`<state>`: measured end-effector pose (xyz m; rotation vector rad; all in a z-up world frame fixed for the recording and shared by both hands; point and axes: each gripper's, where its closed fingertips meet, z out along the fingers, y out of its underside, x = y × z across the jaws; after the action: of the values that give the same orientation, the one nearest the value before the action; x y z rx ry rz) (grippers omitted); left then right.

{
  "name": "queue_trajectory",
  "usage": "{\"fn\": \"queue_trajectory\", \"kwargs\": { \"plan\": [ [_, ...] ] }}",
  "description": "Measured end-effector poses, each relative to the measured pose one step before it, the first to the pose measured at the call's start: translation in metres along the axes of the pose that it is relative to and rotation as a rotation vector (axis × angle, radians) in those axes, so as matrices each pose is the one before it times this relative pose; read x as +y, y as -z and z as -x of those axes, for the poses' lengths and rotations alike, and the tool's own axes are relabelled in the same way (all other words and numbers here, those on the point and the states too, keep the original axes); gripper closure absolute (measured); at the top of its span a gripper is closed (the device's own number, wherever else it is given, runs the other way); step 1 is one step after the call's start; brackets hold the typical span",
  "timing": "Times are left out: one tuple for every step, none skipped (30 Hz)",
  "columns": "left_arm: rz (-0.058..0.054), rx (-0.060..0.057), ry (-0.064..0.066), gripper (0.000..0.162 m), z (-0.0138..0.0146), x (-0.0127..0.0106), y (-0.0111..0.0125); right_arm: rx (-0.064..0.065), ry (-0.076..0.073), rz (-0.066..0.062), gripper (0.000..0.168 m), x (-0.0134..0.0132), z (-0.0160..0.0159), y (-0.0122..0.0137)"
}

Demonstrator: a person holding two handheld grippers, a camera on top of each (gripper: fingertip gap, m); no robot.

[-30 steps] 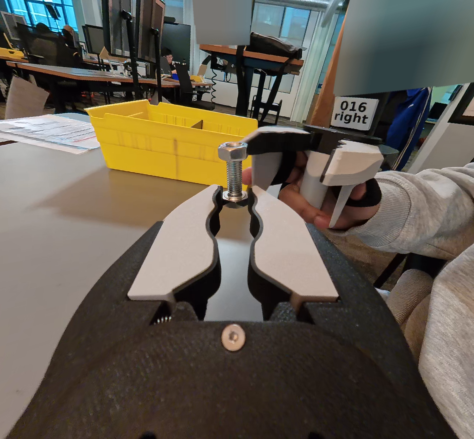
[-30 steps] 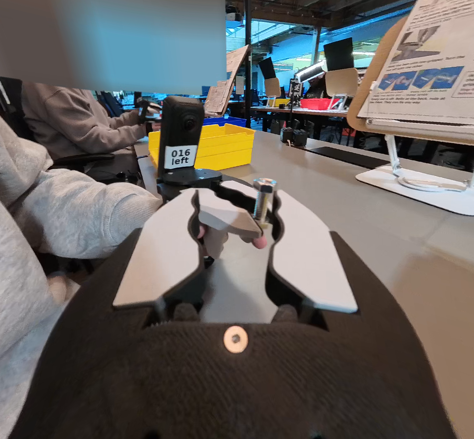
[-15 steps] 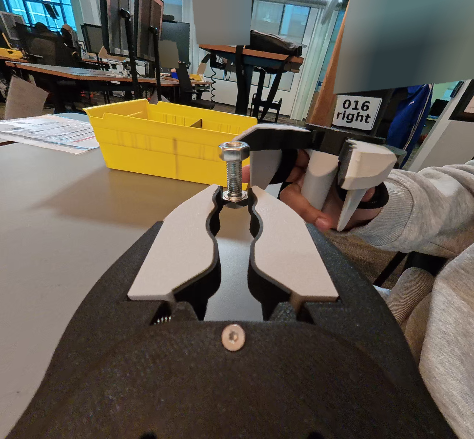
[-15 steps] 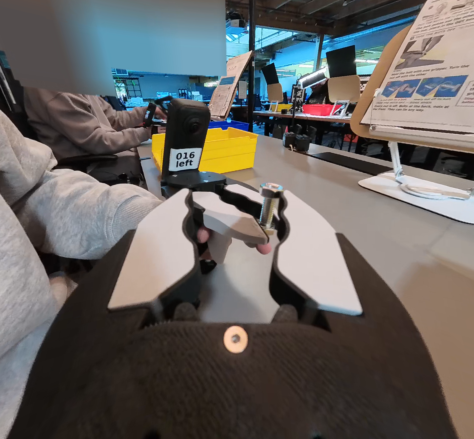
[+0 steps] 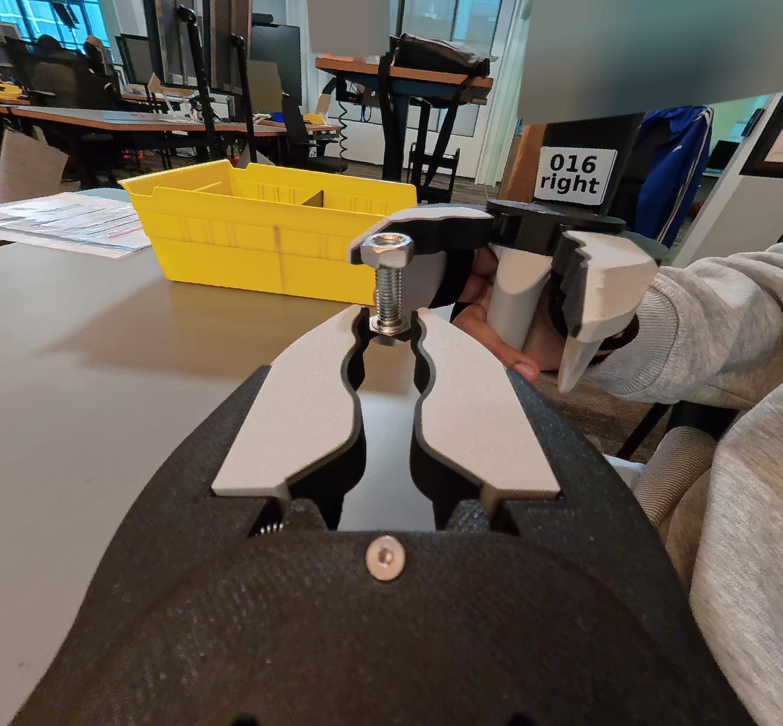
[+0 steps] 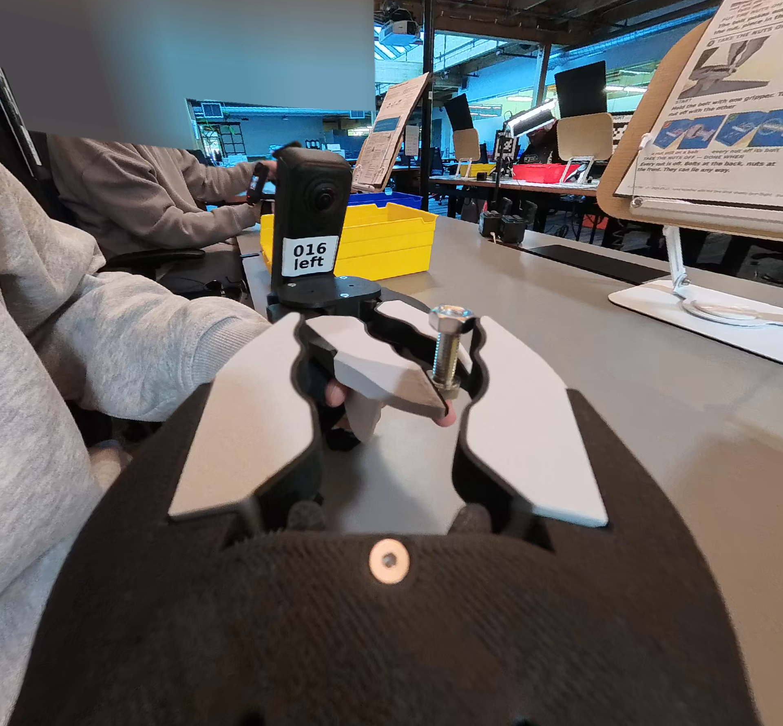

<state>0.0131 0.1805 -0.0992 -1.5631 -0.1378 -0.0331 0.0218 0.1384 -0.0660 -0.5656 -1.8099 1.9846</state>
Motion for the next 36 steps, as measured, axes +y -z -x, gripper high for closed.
{"fn": "queue_trajectory", "kwargs": {
  "plan": [
    [0.0021, 0.0012, -0.0042, 0.143, -0.0006, 0.00026, -0.0003, 0.0039, 0.0014, 0.003, 0.095, 0.00039, -0.00069, 0.00016],
    [0.0021, 0.0013, -0.0042, 0.143, -0.0006, 0.00025, -0.0002, 0.011, 0.0023, 0.0035, 0.098, 0.00034, -0.00178, 0.00037],
    [0.0013, 0.0012, -0.0038, 0.143, -0.00061, 0.00014, -0.00016, 0.0222, 0.0042, 0.0054, 0.103, 0.00045, -0.00345, 0.00082],
    [0.0009, 0.0017, -0.0023, 0.143, -0.00058, 0.00006, -0.0001, 0.0262, 0.0053, 0.0062, 0.108, 0.00063, -0.00444, 0.00125],
    [0.0003, 0.0027, 0.0007, 0.143, -0.0006, 0.00016, -0.00017, 0.018, 0.0027, 0.0019, 0.111, 0.00003, -0.00376, 0.00148],
    [0.0003, 0.0026, 0.0005, 0.143, -0.00059, 0.00006, -0.00016, 0.014, -0.0044, -0.0032, 0.114, -0.00076, -0.00348, 0.00152],
    [0.0008, 0.0007, -0.0016, 0.143, -0.00027, 0.00013, -0.00003, 0.0147, -0.011, -0.005, 0.117, -0.00071, -0.00363, 0.00138],
    [-0.0002, 0.0003, -0.0009, 0.143, -0.00008, -0.00002, -0.00001, 0.0098, -0.0132, -0.0066, 0.119, -0.00109, -0.0029, 0.00142],
    [-0.0011, -0.0001, 0.001, 0.143, 0.00005, -0.00015, 0.00012, 0.0085, -0.0115, -0.0065, 0.121, -0.00121, -0.00274, 0.00139],
    [-0.002, -0.0004, 0.0031, 0.143, 0.00036, -0.0002, 0.00023, 0.0142, -0.0062, -0.0025, 0.124, -0.00059, -0.00345, 0.00149],
    [-0.0024, -0.0006, 0.0045, 0.143, 0.0006, -0.0002, 0.00028, 0.0188, 0.0003, 0.0038, 0.128, 0.00027, -0.00428, 0.00148],
    [-0.0022, -0.0007, 0.0058, 0.143, 0.00073, -0.0002, 0.00029, 0.0176, 0.003, 0.0076, 0.132, 0.00068, -0.0042, 0.00156],
    [-0.0013, -0.0029, 0.0094, 0.143, 0.00123, -0.00013, 0.00022, 0.0176, 0.0016, 0.0017, 0.139, -0.00068, -0.00363, 0.00176],
    [-0.0043, 0.0037, 0.0093, 0.143, 0.00053, -0.00046, 0.0004, 0.0377, 0.0083, 0.011, 0.158, 0.00048, -0.00597, 0.00212],
    [-0.0032, 0.0019, 0.0062, 0.143, 0.00028, -0.00025, 0.00042, 0.0334, 0.0208, 0.0156, 0.167, 0.00178, -0.00505, 0.00173],
    [-0.0018, -0.0014, 0.0034, 0.143, 0.00057, -0.00022, 0.00014, 0.0125, 0.0191, 0.0054, 0.168, 0.00042, -0.00172, 0.0006],
    [0.0005, 0.0007, 0.0012, 0.143, 0.00004, 0.00014, 0.00003, -0.0158, 0.0068, -0.0072, 0.167, -0.00142, 0.00254, 0.00012],
    [0.0019, 0.0014, -0.0002, 0.143, -0.00019, 0.00015, -0.00017, -0.0279, -0.0041, -0.0187, 0.164, -0.00296, 0.00495, -0.00016],
    [0.0009, 0.0008, -0.0014, 0.143, -0.00022, 0.00014, -0.00013, -0.0167, -0.0064, -0.0163, 0.16, -0.00235, 0.00368, -0.00047],
    [-0.0002, 0.0003, -0.0015, 0.143, -0.00023, -0.00009, 0.0001, -0.0082, 0.0008, -0.0066, 0.156, -0.0009, 0.00264, -0.00067],
    [0.0002, 0.0001, -0.0007, 0.143, -0.00007, 0.00004, -0.00008, -0.0089, 0.0074, 0.0, 0.152, 0.0, 0.0024, -0.00064],
    [0.001, 0.0011, 0.0005, 0.143, -0.00019, 0.00013, -0.00003, -0.0097, 0.009, 0.0016, 0.149, 0.00009, 0.00216, -0.00062],
    [0.0007, 0.0007, 0.0007, 0.143, -0.00015, 0.0001, -0.00015, -0.0084, 0.0067, -0.001, 0.146, -0.00019, 0.00195, -0.00046],
    [0.0003, 0.0011, 0.0004, 0.143, -0.00027, 0.00005, -0.00007, -0.007, 0.0021, -0.0027, 0.144, -0.00023, 0.00146, -0.00034],
    [0.0006, 0.0005, -0.0011, 0.143, -0.0002, 0.00011, -0.00014, -0.0062, -0.0019, -0.0015, 0.142, -0.00017, 0.00129, -0.00047],
    [0.0011, 0.0001, -0.0026, 0.143, -0.00034, 0.00012, -0.00009, -0.0029, -0.0031, -0.0004, 0.141, 0.00008, 0.00072, -0.00045],
    [0.0015, 0.0003, -0.0026, 0.143, -0.00027, 0.00015, -0.00017, -0.0008, -0.002, -0.0005, 0.14, 0.00007, 0.0003, -0.00038],
    [0.0016, 0.0005, -0.0023, 0.143, -0.00032, 0.00016, -0.00017, -0.0003, -0.0015, 0.0003, 0.14, 0.00026, 0.00014, -0.00024],
    [0.0012, 0.0006, -0.0014, 0.143, -0.0002, 0.00009, -0.0001, 0.0002, -0.0019, 0.0012, 0.14, 0.00028, -0.00005, -0.00018],
    [0.0003, 0.0003, -0.0003, 0.143, -0.00022, 0.00006, -0.00007, -0.0014, -0.0018, 0.0007, 0.14, 0.00009, 0.00009, -0.00001],
    [-0.0005, 0.0002, 0.0007, 0.143, -0.00007, 0.00003, -0.00004, -0.001, -0.0009, -0.0019, 0.14, -0.00026, 0.0002, 0.0],
    [-0.0004, 0.0007, 0.0014, 0.143, -0.0002, -0.00005, -0.00003, -0.0006, 0.0005, -0.0026, 0.14, -0.00056, 0.00028, 0.00014],
    [-0.0001, 0.0008, 0.0007, 0.143, -0.00016, 0.00009, -0.00011, -0.0029, 0.0013, -0.0017, 0.14, -0.00032, 0.00071, -0.00001],
    [0.001, -0.0002, -0.0013, 0.143, -0.00009, 0.00005, -0.00002, -0.0036, 0.0024, -0.0014, 0.14, -0.00026, 0.00093, -0.00021],
    [0.0009, 0.0002, -0.0018, 0.143, -0.00021, 0.00015, -0.00012, -0.0009, 0.0039, 0.0002, 0.14, -0.00015, 0.00074, -0.00027],
    [0.0007, -0.0004, -0.0017, 0.143, -0.00014, 0.00003, -0.00003, -0.0006, 0.0055, 0.0003, 0.14, -0.00004, 0.00087, -0.00027]
  ]
}}
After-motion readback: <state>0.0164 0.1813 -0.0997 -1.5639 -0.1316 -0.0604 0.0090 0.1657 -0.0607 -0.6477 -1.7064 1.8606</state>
